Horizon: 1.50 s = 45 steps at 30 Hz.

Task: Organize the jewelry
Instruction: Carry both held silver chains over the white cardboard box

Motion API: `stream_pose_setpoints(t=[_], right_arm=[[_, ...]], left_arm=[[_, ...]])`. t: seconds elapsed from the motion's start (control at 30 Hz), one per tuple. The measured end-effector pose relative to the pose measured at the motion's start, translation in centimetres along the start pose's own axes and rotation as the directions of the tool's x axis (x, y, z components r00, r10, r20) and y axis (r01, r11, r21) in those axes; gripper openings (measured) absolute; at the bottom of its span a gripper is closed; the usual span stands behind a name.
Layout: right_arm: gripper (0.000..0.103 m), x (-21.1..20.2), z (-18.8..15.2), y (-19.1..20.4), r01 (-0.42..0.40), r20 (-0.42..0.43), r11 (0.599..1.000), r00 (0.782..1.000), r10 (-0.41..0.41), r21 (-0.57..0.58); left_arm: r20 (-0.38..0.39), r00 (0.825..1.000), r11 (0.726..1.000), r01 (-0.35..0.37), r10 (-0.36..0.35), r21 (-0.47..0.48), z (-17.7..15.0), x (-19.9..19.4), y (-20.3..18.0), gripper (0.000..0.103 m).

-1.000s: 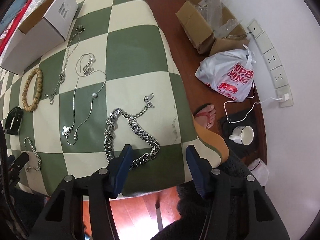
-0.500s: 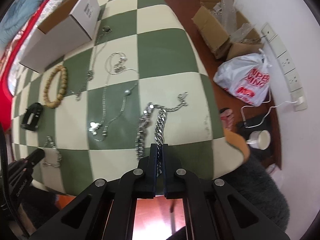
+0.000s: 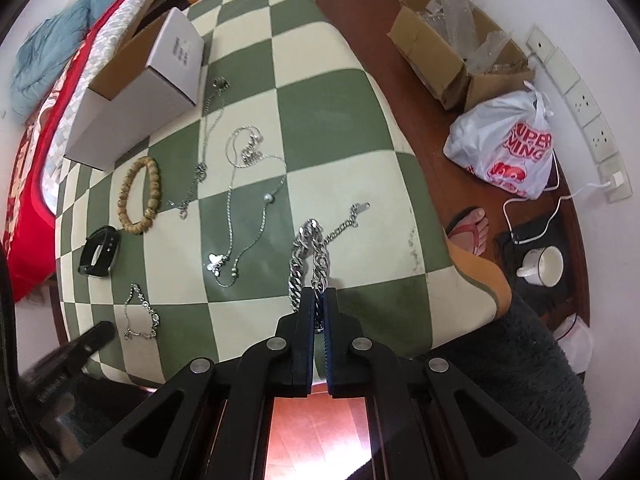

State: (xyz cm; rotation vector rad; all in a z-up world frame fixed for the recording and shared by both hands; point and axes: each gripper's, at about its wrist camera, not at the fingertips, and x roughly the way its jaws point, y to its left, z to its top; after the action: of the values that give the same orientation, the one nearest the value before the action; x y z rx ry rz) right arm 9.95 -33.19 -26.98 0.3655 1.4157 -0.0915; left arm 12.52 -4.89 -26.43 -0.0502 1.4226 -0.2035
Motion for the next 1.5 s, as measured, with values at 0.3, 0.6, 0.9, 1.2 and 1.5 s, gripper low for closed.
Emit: stream_pose_setpoints(t=[0.3, 0.6, 0.9, 1.2, 1.5], right_arm=[[0.004, 0.9, -0.2, -0.8, 0.007, -0.019, 1.0, 1.0, -0.006, 0.013], [0.004, 1.5, -0.2, -0.7, 0.025, -0.031, 1.0, 0.999, -0.025, -0.007], [0.004, 0.5, -0.9, -0.4, -0.026, 0.015, 1.0, 1.0, 0.026, 0.004], [0.004, -3.0, 0.1, 0.4, -0.116, 0.072, 0.993, 0.991, 0.114, 0.029], [0.004, -7.6, 1.1, 2.9, -0.108, 0.124, 0.994, 0.986, 0.109, -0.021]], left_arm=[[0.042, 0.99, 0.981, -0.142, 0.137, 0.131, -0.4, 1.9, -3.0, 0.072], [0.067, 0.995, 0.976, -0.08, 0.068, 0.202, -0.4, 1.5, -4.0, 0.004], [0.072, 0.997, 0.995, -0.025, 0.019, 0.092, -0.4, -1.1, -0.7, 0.003], [0.165, 0.986, 0.998, 0.012, -0.021, 0.058, 0.9, -6.6, -0.1, 0.003], [0.265, 0.955, 0.991, 0.127, -0.132, 0.034, 3.0, -11.9, -1.0, 0.003]])
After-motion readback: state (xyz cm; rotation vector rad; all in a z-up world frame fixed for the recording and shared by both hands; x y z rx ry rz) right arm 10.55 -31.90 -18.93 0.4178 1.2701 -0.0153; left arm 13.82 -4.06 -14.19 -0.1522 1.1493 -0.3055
